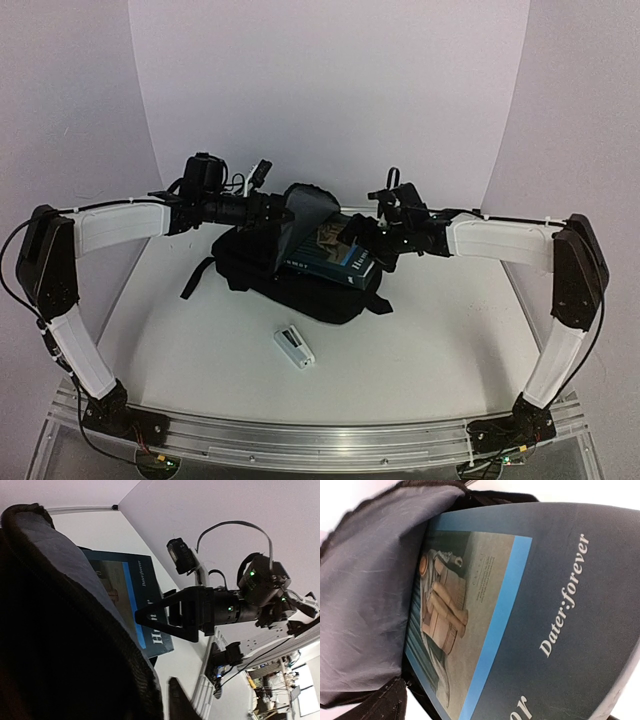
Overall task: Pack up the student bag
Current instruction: Place the book in the student bag.
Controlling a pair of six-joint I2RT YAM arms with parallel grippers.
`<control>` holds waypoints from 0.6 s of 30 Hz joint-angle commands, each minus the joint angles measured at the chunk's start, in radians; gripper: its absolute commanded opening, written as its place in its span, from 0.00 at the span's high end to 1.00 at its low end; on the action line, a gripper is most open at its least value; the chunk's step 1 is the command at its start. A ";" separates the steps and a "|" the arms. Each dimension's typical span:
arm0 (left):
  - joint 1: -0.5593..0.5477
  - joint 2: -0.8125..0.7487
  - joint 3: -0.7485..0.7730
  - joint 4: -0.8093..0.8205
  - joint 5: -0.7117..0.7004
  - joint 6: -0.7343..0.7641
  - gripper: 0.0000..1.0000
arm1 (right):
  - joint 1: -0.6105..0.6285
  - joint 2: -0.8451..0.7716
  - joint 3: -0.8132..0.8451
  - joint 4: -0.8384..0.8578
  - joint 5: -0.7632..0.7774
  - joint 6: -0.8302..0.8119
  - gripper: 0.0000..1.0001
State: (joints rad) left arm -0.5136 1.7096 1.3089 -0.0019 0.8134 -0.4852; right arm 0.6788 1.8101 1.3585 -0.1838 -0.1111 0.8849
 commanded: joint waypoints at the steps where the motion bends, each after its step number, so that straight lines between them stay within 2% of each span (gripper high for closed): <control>1: -0.057 -0.029 0.036 -0.125 -0.185 0.151 0.61 | -0.002 -0.016 -0.034 0.088 -0.079 0.002 0.08; 2: -0.061 -0.042 0.017 -0.128 -0.241 0.153 0.60 | -0.002 -0.001 -0.037 0.135 -0.112 0.023 0.09; 5: -0.056 -0.073 -0.032 -0.170 -0.513 0.117 0.66 | -0.002 0.040 -0.042 0.273 -0.195 0.078 0.14; 7: -0.042 -0.068 -0.028 -0.248 -0.705 0.063 0.63 | -0.002 0.065 -0.037 0.333 -0.210 0.103 0.17; 9: -0.014 -0.051 -0.021 -0.337 -0.840 0.018 0.63 | -0.002 0.086 -0.023 0.360 -0.208 0.110 0.18; 11: 0.026 -0.039 -0.034 -0.363 -0.874 -0.033 0.62 | -0.002 0.103 -0.008 0.375 -0.210 0.113 0.19; 12: 0.042 -0.038 -0.047 -0.361 -0.867 -0.049 0.58 | -0.002 0.110 -0.002 0.382 -0.216 0.115 0.19; 15: 0.045 -0.065 -0.084 -0.321 -0.855 -0.048 0.35 | -0.002 0.119 0.005 0.397 -0.213 0.120 0.20; 18: -0.009 -0.145 -0.171 -0.152 -0.823 0.049 0.22 | -0.002 0.122 0.007 0.403 -0.211 0.121 0.19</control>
State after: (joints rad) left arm -0.4533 1.6727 1.2122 -0.2869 0.0229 -0.5001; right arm 0.6708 1.9291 1.3220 0.1244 -0.3045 0.9987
